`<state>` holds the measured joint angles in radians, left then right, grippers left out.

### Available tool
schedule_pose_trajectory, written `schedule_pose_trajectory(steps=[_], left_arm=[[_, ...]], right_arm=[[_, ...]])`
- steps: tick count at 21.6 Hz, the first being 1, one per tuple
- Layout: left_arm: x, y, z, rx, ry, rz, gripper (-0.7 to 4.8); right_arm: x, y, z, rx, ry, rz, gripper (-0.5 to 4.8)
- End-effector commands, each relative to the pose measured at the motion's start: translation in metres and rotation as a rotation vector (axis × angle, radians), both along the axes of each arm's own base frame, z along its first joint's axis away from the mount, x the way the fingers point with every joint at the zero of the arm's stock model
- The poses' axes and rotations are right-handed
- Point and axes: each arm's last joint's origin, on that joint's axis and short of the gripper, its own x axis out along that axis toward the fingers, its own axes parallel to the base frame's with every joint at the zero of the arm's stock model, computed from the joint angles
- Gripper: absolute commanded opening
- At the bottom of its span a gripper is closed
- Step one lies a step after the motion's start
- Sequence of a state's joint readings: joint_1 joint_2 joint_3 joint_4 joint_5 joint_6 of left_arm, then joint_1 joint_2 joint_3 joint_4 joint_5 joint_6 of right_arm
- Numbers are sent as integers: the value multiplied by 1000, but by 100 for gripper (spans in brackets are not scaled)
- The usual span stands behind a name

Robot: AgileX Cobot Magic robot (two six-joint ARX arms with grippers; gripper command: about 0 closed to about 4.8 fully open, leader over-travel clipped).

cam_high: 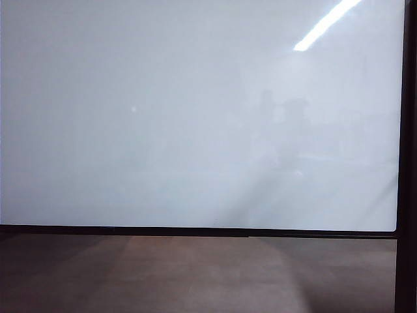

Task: Reach to the right to find the marker pen, pick it up, and write the number 17 on the whiteboard.

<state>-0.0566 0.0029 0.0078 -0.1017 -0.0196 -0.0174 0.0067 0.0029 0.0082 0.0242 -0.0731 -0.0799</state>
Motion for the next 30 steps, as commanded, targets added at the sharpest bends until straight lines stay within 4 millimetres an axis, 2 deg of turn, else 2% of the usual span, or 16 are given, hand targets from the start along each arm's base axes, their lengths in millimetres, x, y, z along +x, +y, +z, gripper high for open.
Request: schedule_pose_trajectory(steps=[1, 7, 9, 14, 16, 18, 21, 22, 23, 24, 25, 26, 27, 28, 29, 30], left_arm=[[0, 0, 1, 2, -6, 4, -5], [0, -1, 1, 2, -6, -6, -5], [-1, -8, 1, 6, -6, -52, -5], [-13, -44, 1, 7, -8, -433, -5], [-19, -53, 1, 6, -8, -546, -5], [-23, -58, 1, 5, -8, -619, -5], [-24, -59, 1, 2, -7, -652, -5], [-24, -59, 1, 3, -7, -650, -5], [-24, -59, 1, 3, -7, -650, -5], [-24, -59, 1, 2, -7, -650, -5], [-24, -59, 1, 2, -7, -650, -5], [-24, -59, 1, 3, -7, -650, -5], [-24, -59, 1, 3, -7, -650, -5], [-24, -59, 1, 3, -7, -650, -5], [-24, -59, 1, 3, -7, -650, -5], [-24, -59, 1, 3, -7, -650, -5]], right_arm=[[0, 0, 0, 1, -8, 2, -5], [0, 0, 0, 1, -8, 2, -5], [0, 0, 0, 1, -8, 2, -5], [0, 0, 0, 6, -8, 3, -5], [0, 0, 0, 117, 1, 6, -6], [0, 0, 0, 279, 10, -8, -6], [-1, -3, 13, 324, -106, -61, -6], [-6, -5, 32, 344, -246, -138, -6], [-9, -7, 42, 358, -307, -186, -6], [-18, -10, 69, 390, -422, -266, -6], [-22, -11, 83, 395, -460, -277, -6], [-28, -12, 115, 344, -516, -306, -6], [-28, -13, 133, 281, -543, -332, -6], [-17, -15, 162, 139, -580, -348, -5], [-8, -17, 173, 78, -582, -346, -5], [20, -26, 191, 19, -546, -342, -5]])
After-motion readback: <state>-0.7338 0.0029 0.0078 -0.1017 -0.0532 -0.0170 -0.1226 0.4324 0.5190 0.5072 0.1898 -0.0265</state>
